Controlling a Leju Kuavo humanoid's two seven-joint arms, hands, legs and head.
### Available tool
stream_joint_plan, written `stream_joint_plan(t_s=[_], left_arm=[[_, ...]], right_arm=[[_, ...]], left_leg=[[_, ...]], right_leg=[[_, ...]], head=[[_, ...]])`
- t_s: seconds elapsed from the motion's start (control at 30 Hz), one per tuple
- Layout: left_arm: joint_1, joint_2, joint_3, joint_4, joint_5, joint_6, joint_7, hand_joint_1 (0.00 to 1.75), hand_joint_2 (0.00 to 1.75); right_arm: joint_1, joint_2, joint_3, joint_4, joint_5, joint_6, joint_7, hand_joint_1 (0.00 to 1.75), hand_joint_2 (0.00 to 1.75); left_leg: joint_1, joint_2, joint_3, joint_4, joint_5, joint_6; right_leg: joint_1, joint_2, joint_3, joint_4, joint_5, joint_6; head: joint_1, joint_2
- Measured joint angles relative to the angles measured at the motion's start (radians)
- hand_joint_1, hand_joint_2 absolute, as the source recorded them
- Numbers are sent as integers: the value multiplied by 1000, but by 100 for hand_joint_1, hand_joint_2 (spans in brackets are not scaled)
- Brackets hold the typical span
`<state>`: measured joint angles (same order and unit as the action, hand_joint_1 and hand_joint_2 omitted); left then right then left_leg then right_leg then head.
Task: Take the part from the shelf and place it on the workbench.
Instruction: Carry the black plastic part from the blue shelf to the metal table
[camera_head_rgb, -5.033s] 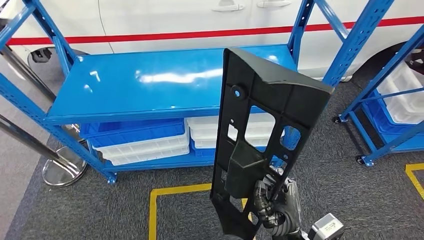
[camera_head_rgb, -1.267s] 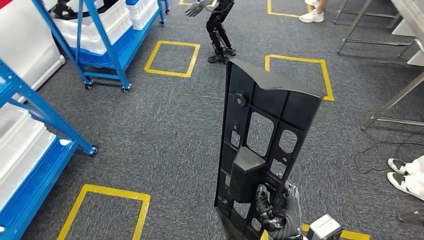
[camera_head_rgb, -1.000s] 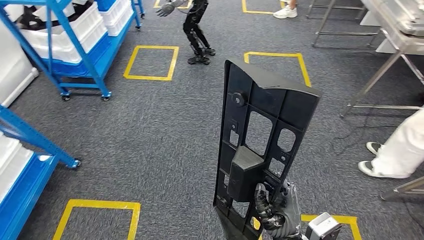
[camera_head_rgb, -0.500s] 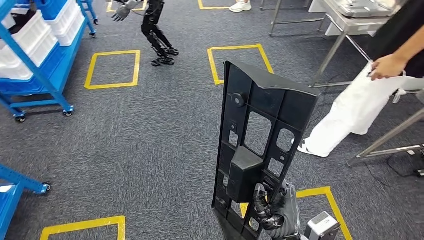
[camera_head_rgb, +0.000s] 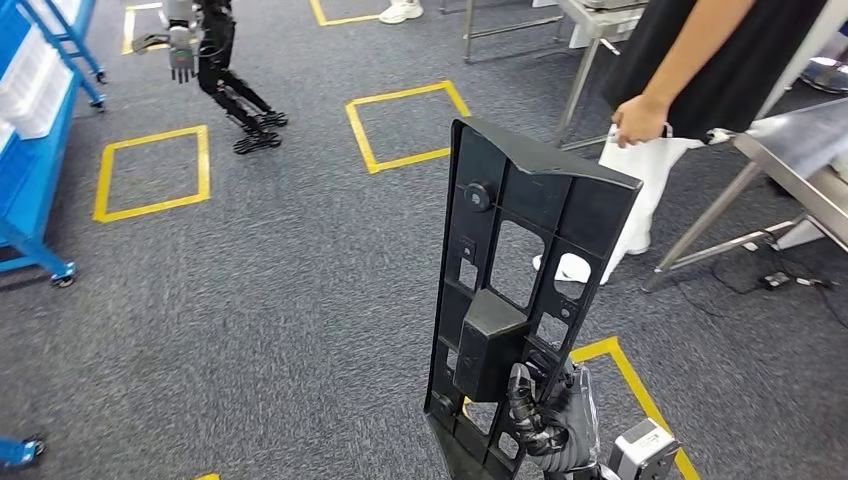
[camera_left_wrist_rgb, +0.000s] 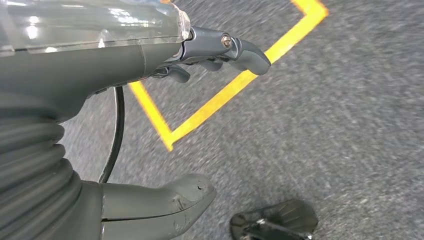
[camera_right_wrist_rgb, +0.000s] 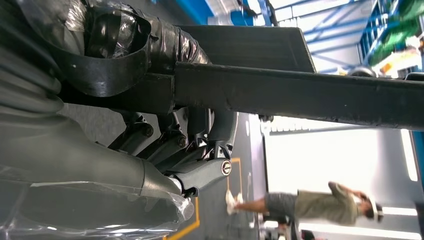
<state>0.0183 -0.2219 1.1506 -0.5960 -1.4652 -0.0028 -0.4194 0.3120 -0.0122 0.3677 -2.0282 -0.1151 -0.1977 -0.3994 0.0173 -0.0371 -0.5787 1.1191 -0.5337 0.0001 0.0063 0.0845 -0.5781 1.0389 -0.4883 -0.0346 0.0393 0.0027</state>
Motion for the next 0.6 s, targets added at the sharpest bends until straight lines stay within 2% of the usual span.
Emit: stream_joint_plan(t_s=[0.03, 0.07, 0.1, 0.13, 0.17, 0.2, 0.23, 0.3, 0.33, 0.37, 0.4, 0.43, 0.47, 0.5, 0.53, 0.57, 0.6], left_arm=[[-1, 2, 0, 0, -2, -1, -1, 0, 175], [-1, 3, 0, 1, -4, -1, -2, 0, 175], [-2, 4, 0, 2, -5, -1, -3, 0, 175], [-2, 5, 0, 2, -5, -1, -4, 0, 175], [-3, 5, 0, 3, -6, -1, -4, 0, 175], [-4, 6, 0, 4, -6, -1, -4, 0, 175], [-5, 6, 0, 4, -6, -1, -4, 0, 175], [-4, 7, 0, 5, -6, -1, -5, 0, 175], [-3, 8, 0, 6, -7, -1, -5, 0, 175], [-1, 8, 0, 7, -7, -2, -5, 0, 175], [-1, 9, 1, 9, -9, -2, -5, 0, 175], [-2, 9, 1, 11, -10, -3, -5, 0, 175], [-3, 9, 1, 14, -12, -3, -5, 0, 175], [-4, 10, 1, 16, -13, -4, -5, 0, 175], [-5, 10, 1, 19, -14, -4, -5, 0, 175], [-6, 11, 1, 21, -15, -4, -5, 0, 175], [-7, 12, 1, 23, -15, -4, -6, 0, 175]], right_arm=[[-1, 0, 0, 1, 0, 0, 0, 175, 175], [-2, 0, 0, 1, 0, 0, 0, 175, 175], [-2, 0, 0, 2, -1, 0, 1, 175, 175], [-2, 0, 0, 2, -1, -1, 1, 175, 175], [-1, 0, 0, 2, -1, -1, 1, 175, 175], [0, 0, 0, 2, -1, -1, 1, 175, 175], [0, -1, 0, 2, -1, -1, 1, 175, 175], [-2, -1, 0, 2, -1, -1, 1, 175, 175], [-3, -1, 0, 3, -1, -1, 1, 175, 175], [-3, -1, 0, 4, -1, -2, 1, 175, 175], [-3, -2, 0, 5, -1, -2, 2, 175, 175], [-3, -2, 0, 7, -1, -3, 3, 175, 175], [-3, -2, 0, 8, 0, -4, 4, 175, 175], [-3, -2, 0, 9, 0, -5, 5, 175, 175], [-4, -3, 1, 9, 1, -6, 7, 175, 175], [-5, -3, 1, 10, 2, -6, 8, 175, 175], [-6, -3, 1, 10, 2, -7, 8, 175, 175]], left_leg=[[1, -22, 18, -46, 15, 2], [1, -38, 27, -71, 18, 5], [-1, -42, 31, -77, 13, 7], [-2, -32, 33, -82, 15, 12], [-1, -19, 36, -88, 19, 18], [0, -7, 39, -95, 23, 24], [3, 7, 42, -102, 27, 30], [2, 34, 43, -109, 30, 35], [2, 49, 43, -109, 29, 35], [1, 63, 43, -109, 27, 35], [1, 78, 45, -108, 25, 33], [2, 92, 47, -108, 22, 31], [3, 104, 51, -108, 19, 28], [3, 114, 56, -109, 15, 24], [1, 124, 61, -108, 11, 19], [0, 132, 65, -109, 8, 14], [-2, 140, 69, -110, 5, 8]], right_leg=[[-1, 13, -5, 7, -2, 5], [-3, 24, -10, 11, -2, 10], [-5, 35, -15, 13, -1, 16], [-7, 48, -19, 11, 3, 23], [-8, 47, -21, 12, 3, 29], [-6, 29, -26, 20, -3, 34], [-4, 1, -38, 45, -20, 40], [-6, -61, -88, 148, -79, 50], [-10, -72, -120, 210, -106, 54], [-14, -77, -144, 257, -120, 58], [-18, -80, -152, 270, -115, 62], [-21, -84, -140, 246, -91, 64], [-23, -94, -109, 187, -56, 65], [-23, -115, -70, 115, -26, 65], [-19, -133, -39, 55, -6, 61], [-15, -145, -20, 17, 3, 56], [-9, -150, -14, 2, 1, 50]], head=[[0, 0], [0, 0], [0, 0], [0, 0], [0, 0], [0, 0], [0, 0], [1, 0], [0, 0], [1, 0], [1, 0], [0, 0], [1, 0], [0, 0], [0, 0], [0, 0], [0, 0]])
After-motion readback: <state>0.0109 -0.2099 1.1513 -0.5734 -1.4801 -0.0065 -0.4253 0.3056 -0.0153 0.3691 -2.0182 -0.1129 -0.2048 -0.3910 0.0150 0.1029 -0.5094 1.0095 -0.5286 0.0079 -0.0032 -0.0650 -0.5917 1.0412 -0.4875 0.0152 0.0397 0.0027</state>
